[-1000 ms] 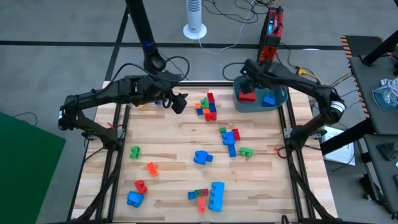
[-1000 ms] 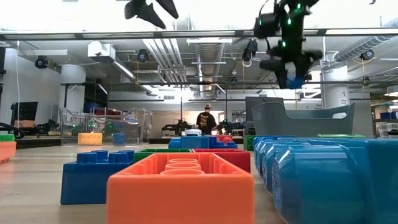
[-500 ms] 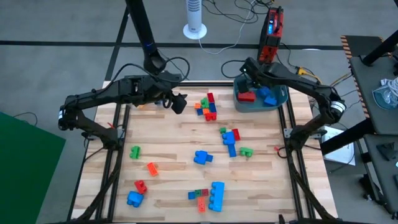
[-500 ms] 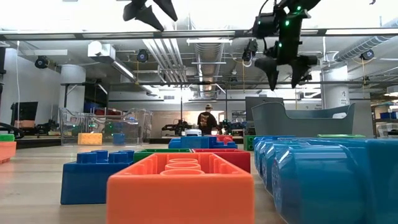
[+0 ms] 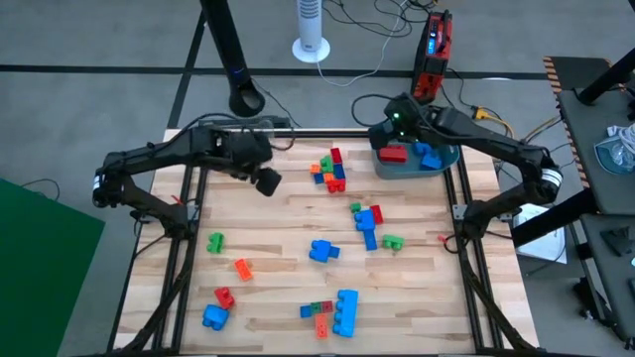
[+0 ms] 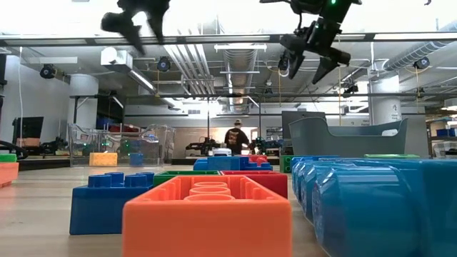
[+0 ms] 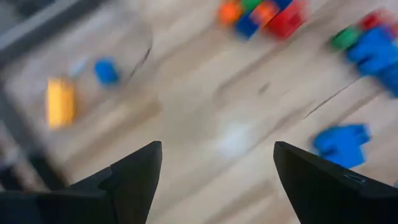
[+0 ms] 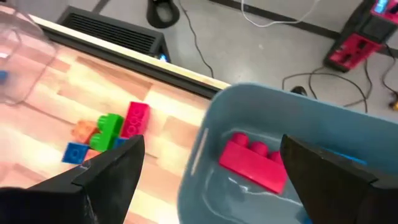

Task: Sort blocks by size
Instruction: Put the big green game piece into the blue bin

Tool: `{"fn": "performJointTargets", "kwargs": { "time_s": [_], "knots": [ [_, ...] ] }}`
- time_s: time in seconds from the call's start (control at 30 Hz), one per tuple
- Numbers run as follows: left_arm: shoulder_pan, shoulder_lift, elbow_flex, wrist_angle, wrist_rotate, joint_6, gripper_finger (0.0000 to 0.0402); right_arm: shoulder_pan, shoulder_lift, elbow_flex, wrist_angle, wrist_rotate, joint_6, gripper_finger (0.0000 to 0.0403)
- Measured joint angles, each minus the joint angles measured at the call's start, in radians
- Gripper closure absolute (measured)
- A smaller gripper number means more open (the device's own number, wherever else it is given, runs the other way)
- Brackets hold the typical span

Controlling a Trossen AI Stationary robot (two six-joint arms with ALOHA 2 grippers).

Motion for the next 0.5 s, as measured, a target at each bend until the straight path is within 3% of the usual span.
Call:
{"fn": "performJointTargets", "kwargs": {
  "time_s": [0.23, 0.5],
  "knots": [
    [-0.029, -0.002, -0.135, -0.083, 0.164, -0.207, 0.0106, 0.0, 0.012, 0.0, 0.026, -0.018, -0.022, 0.004],
    [-0.085, -0.004, -0.439, -0.079, 0.349, -0.382, 0.0106, 0.0, 0.012, 0.0, 0.04, -0.024, -0.051, 0.0039]
  ]
}}
